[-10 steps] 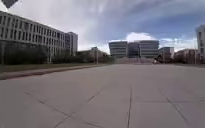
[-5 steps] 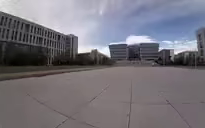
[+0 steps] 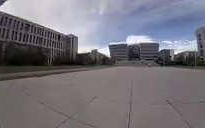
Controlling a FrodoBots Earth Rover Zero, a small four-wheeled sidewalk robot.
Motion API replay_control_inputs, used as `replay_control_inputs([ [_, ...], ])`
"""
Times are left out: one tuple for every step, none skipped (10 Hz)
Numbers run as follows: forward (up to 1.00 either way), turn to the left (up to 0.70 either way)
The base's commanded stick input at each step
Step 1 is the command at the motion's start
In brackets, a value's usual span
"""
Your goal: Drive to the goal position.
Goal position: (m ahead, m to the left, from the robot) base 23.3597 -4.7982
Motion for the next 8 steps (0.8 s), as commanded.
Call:
replay_control_inputs([
  [0.04,0.0],
  [0.04,0.0],
  [0.04,0.0],
  [0.04,0.0],
  [0.04,0.0],
  [0.04,0.0],
  [0.04,0.0],
  [0.04,0.0],
])
